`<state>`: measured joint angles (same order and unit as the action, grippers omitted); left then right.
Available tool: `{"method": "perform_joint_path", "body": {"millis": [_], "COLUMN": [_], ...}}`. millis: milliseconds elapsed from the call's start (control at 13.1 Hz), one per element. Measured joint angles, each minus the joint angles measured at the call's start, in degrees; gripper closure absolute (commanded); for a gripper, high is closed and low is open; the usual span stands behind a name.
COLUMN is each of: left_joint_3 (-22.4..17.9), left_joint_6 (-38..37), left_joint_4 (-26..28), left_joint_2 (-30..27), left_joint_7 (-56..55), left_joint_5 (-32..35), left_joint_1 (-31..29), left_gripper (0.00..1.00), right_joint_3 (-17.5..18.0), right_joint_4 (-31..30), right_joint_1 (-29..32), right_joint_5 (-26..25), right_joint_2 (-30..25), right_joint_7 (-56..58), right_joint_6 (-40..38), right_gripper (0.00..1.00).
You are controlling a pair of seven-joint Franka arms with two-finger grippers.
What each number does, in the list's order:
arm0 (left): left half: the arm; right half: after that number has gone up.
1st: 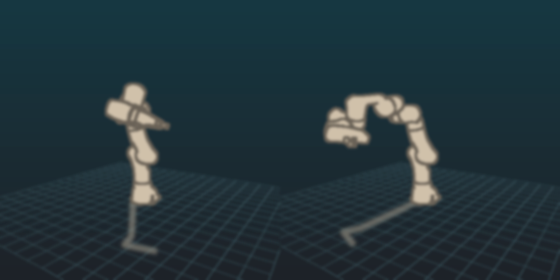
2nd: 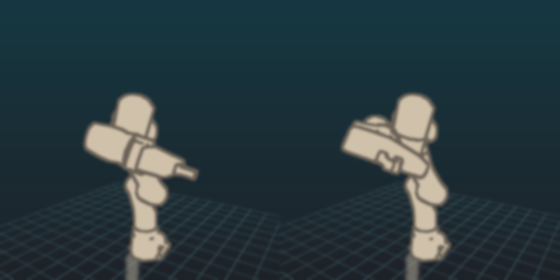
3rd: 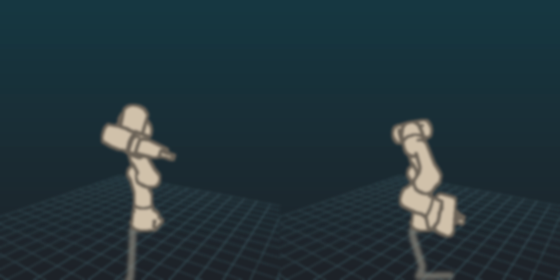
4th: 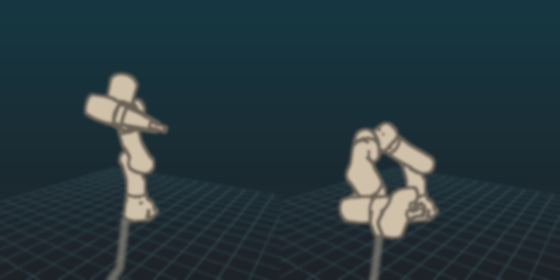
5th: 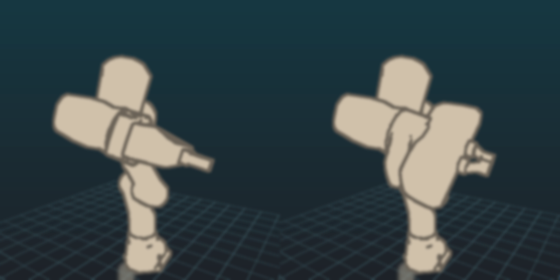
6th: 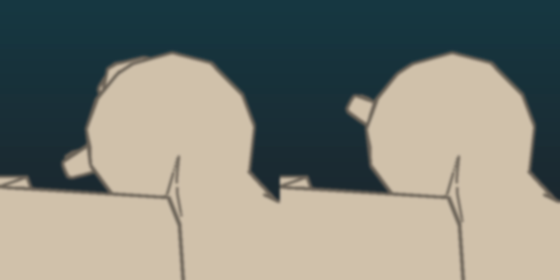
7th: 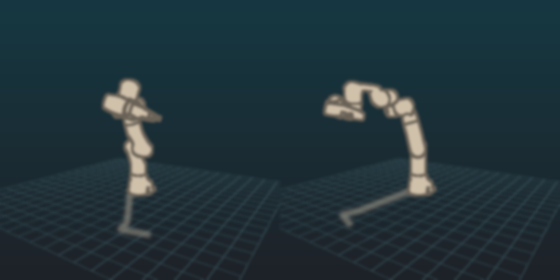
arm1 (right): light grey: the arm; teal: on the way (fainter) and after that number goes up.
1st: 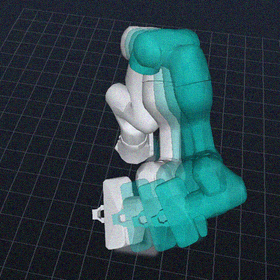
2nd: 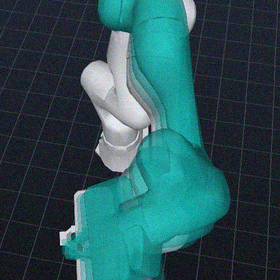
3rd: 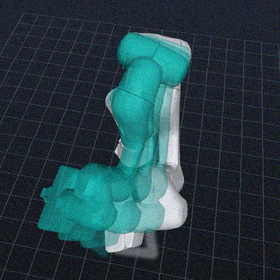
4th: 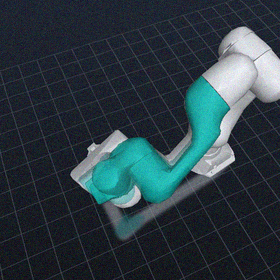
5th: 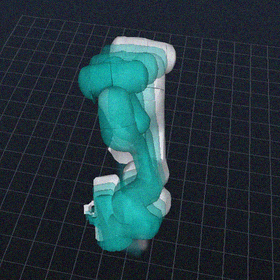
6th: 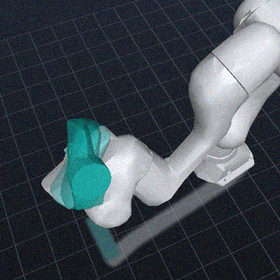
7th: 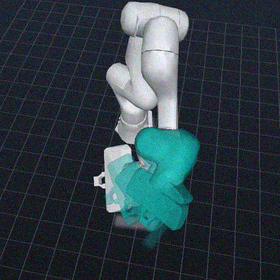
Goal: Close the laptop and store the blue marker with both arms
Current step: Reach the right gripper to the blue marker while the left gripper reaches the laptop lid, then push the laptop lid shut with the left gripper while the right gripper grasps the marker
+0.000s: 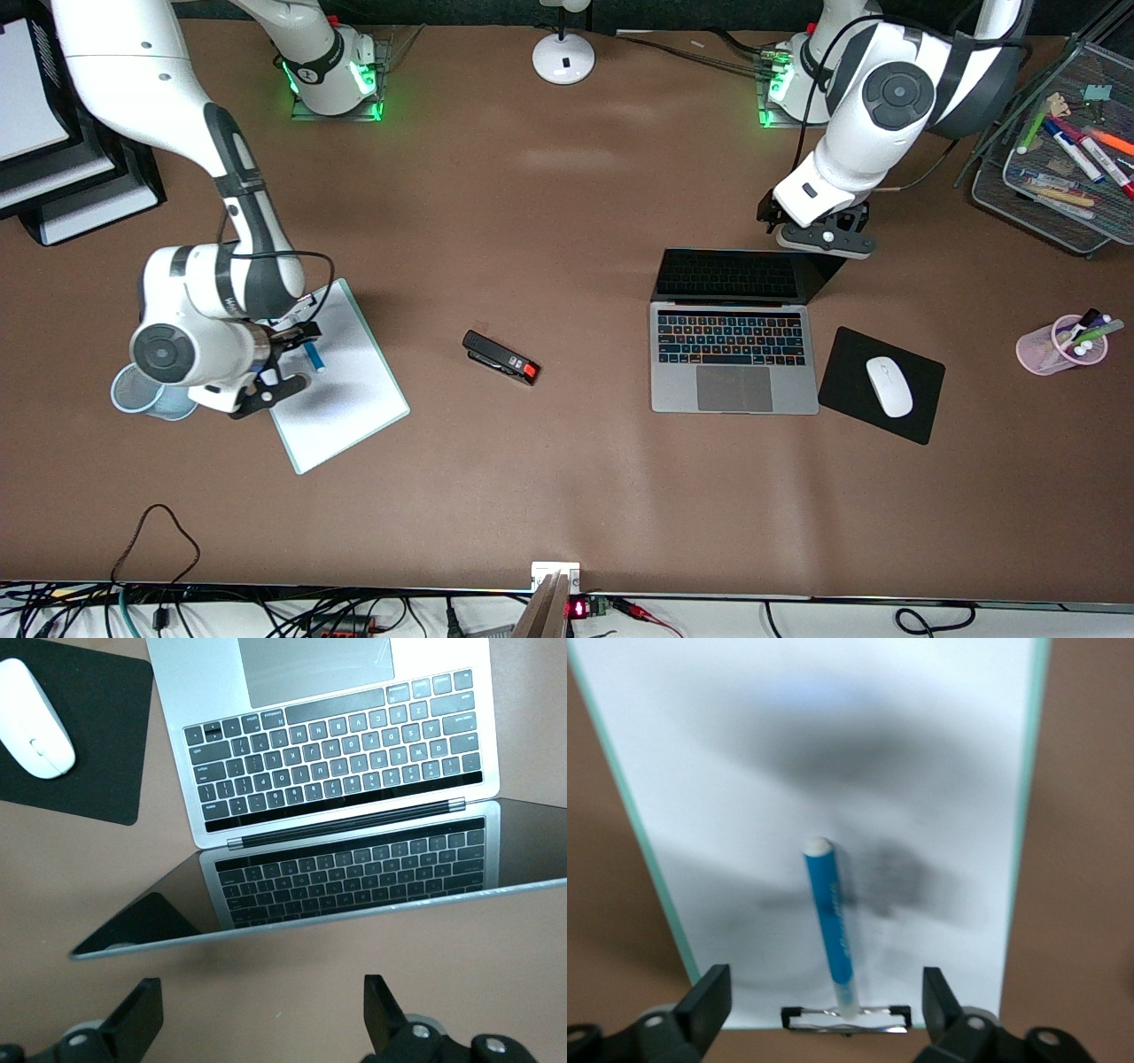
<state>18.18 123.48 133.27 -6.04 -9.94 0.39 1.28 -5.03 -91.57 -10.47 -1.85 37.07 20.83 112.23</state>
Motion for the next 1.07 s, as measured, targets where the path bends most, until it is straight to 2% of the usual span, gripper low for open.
{"method": "perform_joint_path", "body": {"millis": [76,534,839,1067], "left_joint_3": [0.0,0.33,0.46,0.5], "left_joint_6": [1.37,9.24,10.09,13.39], "left_joint_4": [0.39,0.34,-1.76,-2.07], "left_joint_2": [0.41,5.34,6.43,8.6], "left_joint_7": [-0.44,-3.38,-4.07,-4.28], "left_joint_5": [0.0,0.0,0.0,0.0], "left_joint_1": [-0.01,-0.01,-0.01,-0.01], "left_gripper": [0.0,0.0,0.0,0.0], "right_joint_3": [0.0,-0.42,-0.44,-0.43], "right_joint_4": [0.0,0.0,0.04,0.11], "right_joint_1": [-0.66,-0.48,0.14,0.13], "right_joint_5": [0.0,-0.01,0.0,0.01], "right_joint_2": [0.07,2.76,3.72,3.72], "right_joint_7": [0.19,6.57,8.27,8.35], "right_joint_6": [0.22,6.43,8.24,8.53], "right_gripper": [0.28,0.36,0.48,0.5]}}
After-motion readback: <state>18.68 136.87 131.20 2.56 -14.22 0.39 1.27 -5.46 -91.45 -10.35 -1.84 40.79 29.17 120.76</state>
